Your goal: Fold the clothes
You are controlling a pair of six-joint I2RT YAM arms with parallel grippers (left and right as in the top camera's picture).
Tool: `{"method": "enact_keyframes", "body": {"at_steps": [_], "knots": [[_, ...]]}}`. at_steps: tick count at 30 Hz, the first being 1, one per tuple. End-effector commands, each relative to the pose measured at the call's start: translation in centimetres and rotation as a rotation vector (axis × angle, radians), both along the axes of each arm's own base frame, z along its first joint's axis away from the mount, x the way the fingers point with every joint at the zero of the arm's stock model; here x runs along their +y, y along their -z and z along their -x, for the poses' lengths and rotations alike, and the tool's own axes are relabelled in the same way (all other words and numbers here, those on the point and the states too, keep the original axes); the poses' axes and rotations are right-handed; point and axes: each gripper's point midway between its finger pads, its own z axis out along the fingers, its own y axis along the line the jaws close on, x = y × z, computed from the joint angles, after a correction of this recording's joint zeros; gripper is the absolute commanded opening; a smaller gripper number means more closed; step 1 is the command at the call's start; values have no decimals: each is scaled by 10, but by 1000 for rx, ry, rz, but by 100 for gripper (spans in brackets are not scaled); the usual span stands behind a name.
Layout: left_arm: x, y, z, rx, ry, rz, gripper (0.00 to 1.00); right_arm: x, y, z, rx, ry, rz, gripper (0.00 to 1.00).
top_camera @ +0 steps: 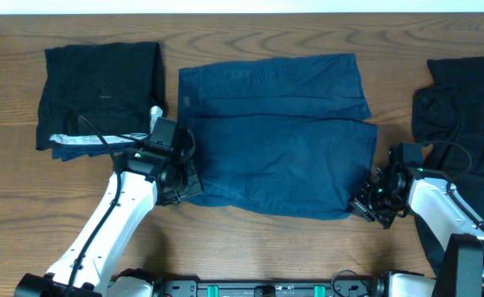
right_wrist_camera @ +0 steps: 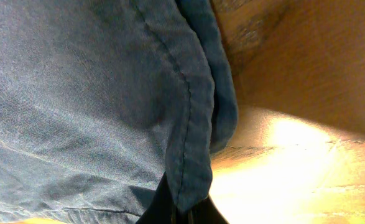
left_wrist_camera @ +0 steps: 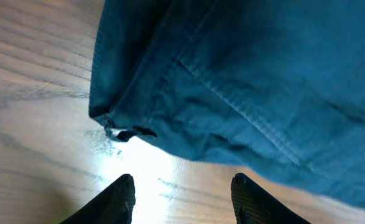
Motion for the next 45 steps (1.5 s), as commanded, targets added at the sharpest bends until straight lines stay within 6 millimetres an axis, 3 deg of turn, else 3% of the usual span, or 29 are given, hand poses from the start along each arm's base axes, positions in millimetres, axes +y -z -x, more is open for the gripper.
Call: {"method": "enact_keyframes", "body": {"at_steps": [1, 7, 12, 21, 35, 36, 38, 40, 45], "knots": [[2, 15, 8, 49, -116, 15, 52, 0, 5, 8, 23, -24, 11, 1], [4, 40, 15, 51, -189, 23, 52, -8, 8, 8, 25, -25, 62, 1], [10, 49, 15, 35, -240, 2, 52, -11, 9, 8, 25, -26, 82, 1], [12, 57, 0, -39, -340, 19, 52, -12, 9, 7, 17, -41, 82, 1], [20, 66, 8, -27, -378, -15, 52, -12, 9, 7, 16, -43, 87, 1], [21, 67, 9, -24, -376, -17, 51, -13, 10, 7, 17, -44, 91, 1], [21, 67, 11, -15, -375, -22, 31, -15, 10, 8, 19, -44, 104, 1], [22, 68, 14, -6, -367, -27, 21, -16, 10, 8, 18, -59, 108, 1], [22, 67, 14, -18, -272, -43, 10, -16, 8, 6, 12, -68, 108, 1]]}}
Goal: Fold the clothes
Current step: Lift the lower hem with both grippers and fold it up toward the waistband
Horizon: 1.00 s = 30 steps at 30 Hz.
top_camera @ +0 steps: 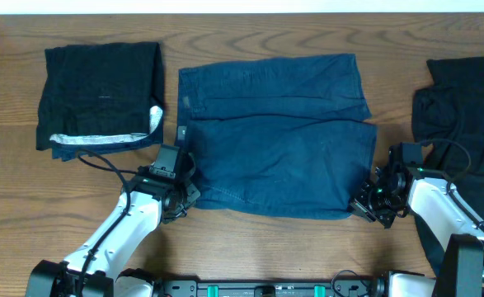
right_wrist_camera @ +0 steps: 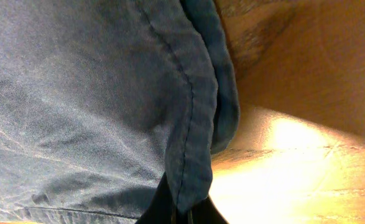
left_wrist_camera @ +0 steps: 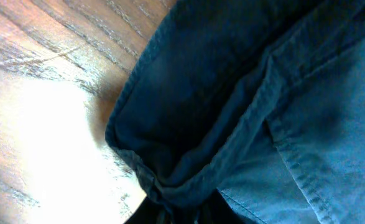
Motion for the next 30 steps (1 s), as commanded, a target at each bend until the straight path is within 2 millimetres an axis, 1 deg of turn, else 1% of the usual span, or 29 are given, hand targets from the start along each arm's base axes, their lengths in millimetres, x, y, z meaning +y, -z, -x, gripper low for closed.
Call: {"method": "enact_keyframes", "body": {"at_steps": [1, 3, 6, 8, 11, 12, 15, 19, 23, 26, 30], "knots": [[6, 4, 4, 6, 79, -41, 6, -13, 5, 5, 22, -30, 90, 1], [3, 3, 4, 1, 123, -36, 6, -14, 0, 2, 19, -32, 91, 1], [-6, -1, 5, 5, 167, 13, 6, -15, -14, -7, -1, -38, 99, 1], [-12, -6, 7, 10, 174, 43, 6, -16, -26, -12, -23, -44, 103, 1], [-12, -14, 10, 11, 180, 46, 6, -17, -45, -17, -57, -51, 107, 1], [-11, -20, 11, 7, 192, 44, 6, -17, -54, -18, -76, -60, 109, 1], [-10, -34, 17, 1, 200, 43, 6, -17, -73, -18, -114, -75, 115, 1], [-7, -57, 27, -24, 200, 48, 6, -16, -92, -12, -155, -89, 121, 1], [-1, -73, 47, -28, 200, 49, 6, -16, -105, -4, -188, -102, 126, 1], [5, -84, 72, 5, 201, 46, 6, -16, -115, 2, -195, -120, 135, 1], [11, -99, 97, 17, 200, 44, 6, -18, -131, 8, -192, -144, 147, 1]]}}
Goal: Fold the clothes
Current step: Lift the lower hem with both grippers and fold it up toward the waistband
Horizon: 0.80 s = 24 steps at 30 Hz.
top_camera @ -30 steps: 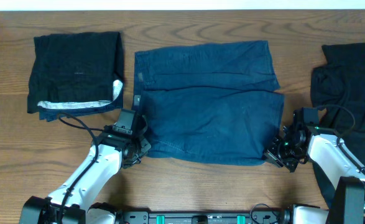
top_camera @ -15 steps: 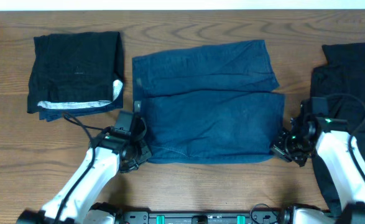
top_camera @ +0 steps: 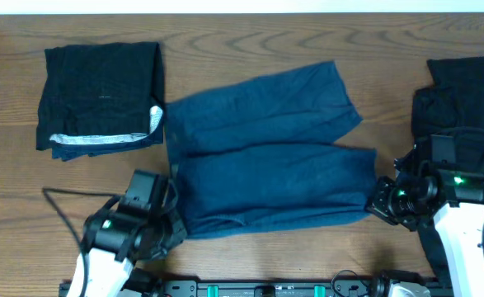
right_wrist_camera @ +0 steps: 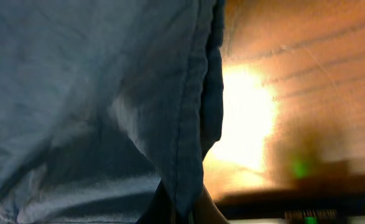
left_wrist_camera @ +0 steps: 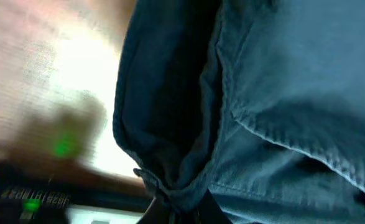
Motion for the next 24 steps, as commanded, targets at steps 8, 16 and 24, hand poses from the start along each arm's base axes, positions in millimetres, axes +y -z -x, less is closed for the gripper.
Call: {"method": "enact_keyframes", "body": {"at_steps": [8, 16, 24], "knots": [[11, -48, 5, -123, -3, -22, 6, -14, -60, -38, -207, -60, 97, 1], [3, -75, -32, -148, 32, -36, 6, -21, -95, -82, -299, -63, 133, 1], [10, -97, -102, -161, 50, -189, 6, -26, -96, -133, -347, -66, 142, 1]]}}
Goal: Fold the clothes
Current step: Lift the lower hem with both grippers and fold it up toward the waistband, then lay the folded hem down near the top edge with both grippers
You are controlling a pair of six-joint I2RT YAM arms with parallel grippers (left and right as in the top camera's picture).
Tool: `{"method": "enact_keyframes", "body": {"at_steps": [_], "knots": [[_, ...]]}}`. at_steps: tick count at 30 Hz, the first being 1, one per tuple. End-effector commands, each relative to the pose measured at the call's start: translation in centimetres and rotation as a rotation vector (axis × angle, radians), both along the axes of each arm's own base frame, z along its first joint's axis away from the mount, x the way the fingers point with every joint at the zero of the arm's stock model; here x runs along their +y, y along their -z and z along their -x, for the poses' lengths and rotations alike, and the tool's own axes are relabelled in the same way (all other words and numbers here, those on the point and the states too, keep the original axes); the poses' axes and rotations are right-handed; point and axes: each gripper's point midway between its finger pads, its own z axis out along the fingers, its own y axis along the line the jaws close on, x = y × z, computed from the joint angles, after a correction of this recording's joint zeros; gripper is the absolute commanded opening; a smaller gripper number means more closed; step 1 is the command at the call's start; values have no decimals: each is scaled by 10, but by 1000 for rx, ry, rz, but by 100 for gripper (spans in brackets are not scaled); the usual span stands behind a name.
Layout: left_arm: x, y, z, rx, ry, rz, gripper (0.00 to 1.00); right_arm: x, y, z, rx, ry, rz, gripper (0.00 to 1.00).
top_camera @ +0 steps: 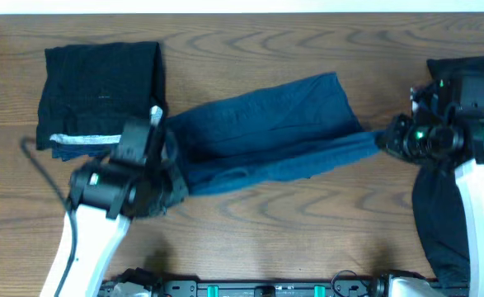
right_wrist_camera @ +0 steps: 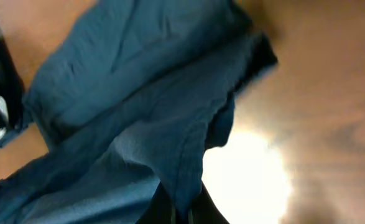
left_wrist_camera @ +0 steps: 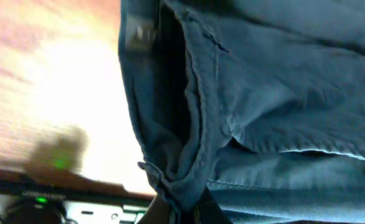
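Blue shorts (top_camera: 266, 132) hang stretched between the two arms above the middle of the table, their far part resting on the wood. My left gripper (top_camera: 169, 183) is shut on the left corner of the shorts (left_wrist_camera: 188, 180), cloth bunched between its fingers. On the right, my right gripper (top_camera: 385, 142) is shut on the other corner of the shorts (right_wrist_camera: 188, 168), well above the table. In the right wrist view the cloth drapes down and away.
A folded black garment (top_camera: 101, 95) with a white label strip lies at the back left. Another dark garment (top_camera: 464, 107) is spread at the right edge, partly under my right arm. The wooden table (top_camera: 307, 239) shows in front.
Both grippers have moved toward the far side with the shorts' front edge and are higher. The shorts now show as a narrower band, the front part lifted over the rear part.
At first my left gripper was open by the shorts' near left corner while the right was shut on the near right corner. Then the left was shut on its corner. Later both held the corners raised, and now they hold them farther back.
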Motion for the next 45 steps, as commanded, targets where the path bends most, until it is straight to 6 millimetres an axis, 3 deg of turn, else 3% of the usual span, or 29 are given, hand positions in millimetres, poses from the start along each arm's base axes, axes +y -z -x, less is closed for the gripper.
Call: {"method": "enact_keyframes", "body": {"at_steps": [1, 9, 19, 27, 43, 45], "knots": [[23, -9, -33, -51, -7, -171, 6, -21, 1, -21, -38, 30, 103, 1], [28, -12, -94, -141, -52, -252, 6, -15, 5, -64, -132, 12, 74, 1], [41, 6, -126, -148, -119, -252, 6, 17, 31, -102, -169, -89, 95, 1], [34, 10, -160, -233, -121, -234, 6, 7, 70, -135, -161, -65, 175, 1], [29, 95, -203, -142, -74, -290, 6, 9, 141, -181, -168, -81, 183, 2], [29, 100, -206, -143, -73, -290, 6, 9, 142, -188, -193, -87, 187, 10]]}}
